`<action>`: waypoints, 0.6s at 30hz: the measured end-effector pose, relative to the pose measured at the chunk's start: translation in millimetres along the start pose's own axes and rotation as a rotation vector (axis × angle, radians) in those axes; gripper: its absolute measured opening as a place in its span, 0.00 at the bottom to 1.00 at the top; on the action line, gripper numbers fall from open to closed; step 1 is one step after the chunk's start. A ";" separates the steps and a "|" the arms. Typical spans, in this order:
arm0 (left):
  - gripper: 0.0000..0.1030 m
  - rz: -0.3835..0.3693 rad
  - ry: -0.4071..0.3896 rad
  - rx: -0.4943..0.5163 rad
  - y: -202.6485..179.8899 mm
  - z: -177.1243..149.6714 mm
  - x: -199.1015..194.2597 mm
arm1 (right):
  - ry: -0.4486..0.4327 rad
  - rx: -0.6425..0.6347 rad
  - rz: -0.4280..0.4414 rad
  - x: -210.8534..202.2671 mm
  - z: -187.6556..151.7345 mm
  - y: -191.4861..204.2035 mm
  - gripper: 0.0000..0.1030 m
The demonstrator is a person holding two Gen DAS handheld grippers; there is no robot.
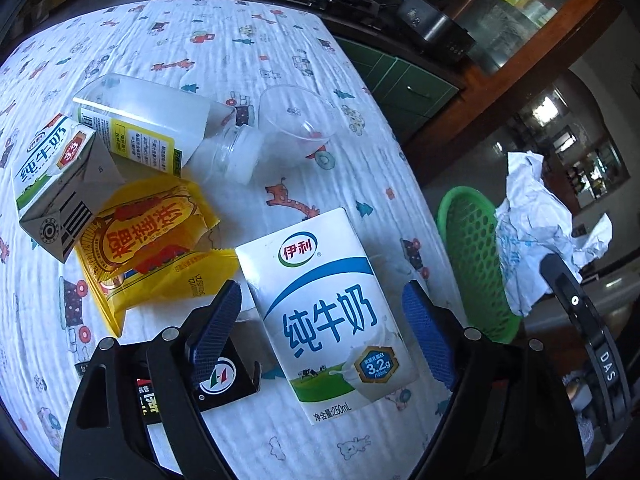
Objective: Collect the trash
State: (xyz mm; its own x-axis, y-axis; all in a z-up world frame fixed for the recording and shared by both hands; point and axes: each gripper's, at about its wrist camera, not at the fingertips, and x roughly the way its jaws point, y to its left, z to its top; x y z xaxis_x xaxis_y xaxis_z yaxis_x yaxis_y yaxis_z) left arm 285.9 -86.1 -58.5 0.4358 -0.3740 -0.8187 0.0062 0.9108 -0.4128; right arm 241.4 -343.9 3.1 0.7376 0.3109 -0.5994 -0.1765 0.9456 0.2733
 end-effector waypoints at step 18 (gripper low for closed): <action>0.66 0.039 0.022 0.001 -15.2 -6.6 15.7 | -0.014 0.067 -0.105 -34.1 -21.1 -51.2 0.18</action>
State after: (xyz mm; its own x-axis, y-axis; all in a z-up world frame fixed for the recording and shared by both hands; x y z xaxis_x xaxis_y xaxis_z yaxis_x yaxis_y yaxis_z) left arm 286.6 -106.9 -67.7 0.4161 -0.3418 -0.8426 -0.0098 0.9249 -0.3800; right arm 211.6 -400.8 -6.3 0.7586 0.2092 -0.6171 -0.0545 0.9641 0.2598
